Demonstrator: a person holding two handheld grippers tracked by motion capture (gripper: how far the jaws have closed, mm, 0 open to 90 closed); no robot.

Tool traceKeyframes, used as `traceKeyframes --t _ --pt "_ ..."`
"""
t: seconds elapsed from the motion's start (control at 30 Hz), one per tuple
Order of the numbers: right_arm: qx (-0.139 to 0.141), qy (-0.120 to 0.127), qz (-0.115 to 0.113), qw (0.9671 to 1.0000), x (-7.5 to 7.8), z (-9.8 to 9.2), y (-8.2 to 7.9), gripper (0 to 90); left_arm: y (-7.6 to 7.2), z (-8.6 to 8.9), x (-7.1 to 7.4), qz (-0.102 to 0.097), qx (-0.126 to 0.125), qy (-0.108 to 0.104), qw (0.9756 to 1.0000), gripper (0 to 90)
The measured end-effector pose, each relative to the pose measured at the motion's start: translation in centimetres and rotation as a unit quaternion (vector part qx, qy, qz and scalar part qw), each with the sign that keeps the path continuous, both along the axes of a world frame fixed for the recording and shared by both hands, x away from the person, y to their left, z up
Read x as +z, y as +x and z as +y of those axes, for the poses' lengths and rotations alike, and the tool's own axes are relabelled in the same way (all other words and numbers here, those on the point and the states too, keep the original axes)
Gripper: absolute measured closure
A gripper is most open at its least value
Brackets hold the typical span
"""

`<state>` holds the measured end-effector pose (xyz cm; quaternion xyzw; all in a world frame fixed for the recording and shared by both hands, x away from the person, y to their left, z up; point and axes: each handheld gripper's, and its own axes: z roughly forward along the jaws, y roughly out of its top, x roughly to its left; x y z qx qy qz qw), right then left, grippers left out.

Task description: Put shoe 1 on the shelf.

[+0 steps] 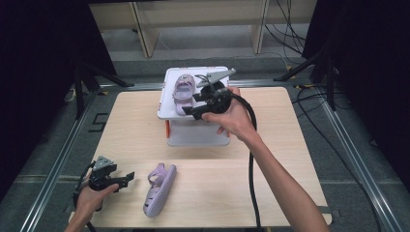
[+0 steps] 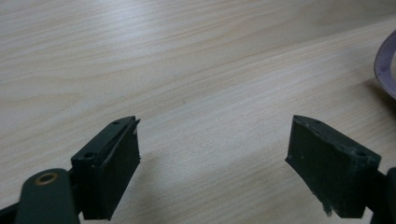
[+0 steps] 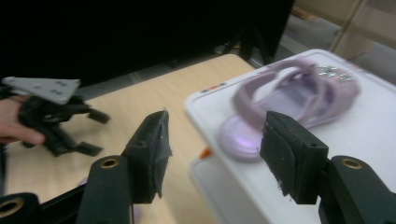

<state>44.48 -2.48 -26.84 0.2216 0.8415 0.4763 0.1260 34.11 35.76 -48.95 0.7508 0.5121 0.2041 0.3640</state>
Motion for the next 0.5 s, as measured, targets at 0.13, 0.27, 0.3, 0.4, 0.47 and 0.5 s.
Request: traceKeyframes --t 0.13,0.27,0.3,0.4,0.47,0.5 --pt "0.023 0.013 -0.005 0.9996 -1.3 0.2 -1.9 41.6 0.0 0.1 0.0 -0.004 -0.004 0.0 1.0 16.4" --pt "0.041 0.004 0.002 0.9992 -2.9 0.4 -3.4 41.4 0.1 0.2 0.1 -0.009 -0.009 0.001 0.9999 16.4" --pt "0.038 0.001 0.01 0.9992 -3.4 0.5 -3.8 41.4 0.1 0.2 0.1 -0.006 -0.005 0.003 1.0 16.4" --pt "0.039 -0.012 0.004 0.9992 -4.5 0.7 -4.4 41.4 0.0 0.2 0.1 -0.004 -0.006 0.003 1.0 16.4" --pt "0.05 -0.008 0.007 0.9987 -5.3 0.8 -4.7 41.4 -0.1 0.3 0.2 0.009 -0.012 0.015 0.9998 16.4" --pt "0.051 -0.005 0.003 0.9987 -5.7 0.8 -4.8 41.4 -0.1 0.3 0.2 0.009 -0.013 0.015 0.9998 16.4"
